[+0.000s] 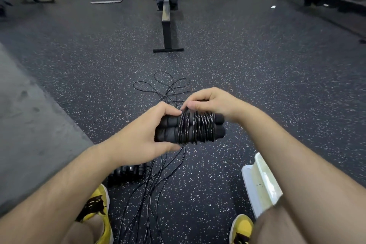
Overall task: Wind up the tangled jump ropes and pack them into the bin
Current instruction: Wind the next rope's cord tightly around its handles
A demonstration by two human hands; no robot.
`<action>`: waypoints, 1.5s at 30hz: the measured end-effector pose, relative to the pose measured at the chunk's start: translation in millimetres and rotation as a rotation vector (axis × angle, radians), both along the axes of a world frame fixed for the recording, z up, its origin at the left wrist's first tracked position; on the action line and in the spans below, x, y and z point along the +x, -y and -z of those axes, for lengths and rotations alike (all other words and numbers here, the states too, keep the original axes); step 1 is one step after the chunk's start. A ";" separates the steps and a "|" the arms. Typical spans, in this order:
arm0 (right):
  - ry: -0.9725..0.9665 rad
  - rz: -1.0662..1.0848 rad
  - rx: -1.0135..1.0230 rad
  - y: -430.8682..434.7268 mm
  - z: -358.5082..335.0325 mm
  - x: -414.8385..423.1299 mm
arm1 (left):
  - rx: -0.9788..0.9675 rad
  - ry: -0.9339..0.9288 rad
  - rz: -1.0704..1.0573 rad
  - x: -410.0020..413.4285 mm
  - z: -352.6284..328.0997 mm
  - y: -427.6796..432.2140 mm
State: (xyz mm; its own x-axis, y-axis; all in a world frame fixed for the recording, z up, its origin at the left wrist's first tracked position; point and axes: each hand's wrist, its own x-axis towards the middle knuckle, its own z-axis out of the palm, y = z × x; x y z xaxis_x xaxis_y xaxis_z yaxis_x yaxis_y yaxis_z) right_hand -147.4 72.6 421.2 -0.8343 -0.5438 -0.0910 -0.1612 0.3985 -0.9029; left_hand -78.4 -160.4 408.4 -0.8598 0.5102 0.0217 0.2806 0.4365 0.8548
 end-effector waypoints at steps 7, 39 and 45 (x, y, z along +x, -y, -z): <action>-0.035 0.176 0.078 54.3 17.5 22.1 | -0.039 -0.234 -0.302 -11.1 -2.7 6.3; -0.635 0.219 -0.175 79.9 9.0 46.3 | 0.787 0.083 -0.468 -20.8 -15.9 -7.1; -0.674 0.115 -0.243 68.6 9.3 40.5 | 0.868 0.151 -0.395 -20.9 -19.1 -5.7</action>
State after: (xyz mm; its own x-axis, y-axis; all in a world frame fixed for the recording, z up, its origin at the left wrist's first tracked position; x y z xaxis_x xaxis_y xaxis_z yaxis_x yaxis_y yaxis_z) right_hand -106.9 4.0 412.0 -0.7196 -0.3883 0.5757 -0.6832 0.2472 -0.6872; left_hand -99.3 -154.8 427.5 -0.9906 0.0423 0.1301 0.1094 -0.3256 0.9392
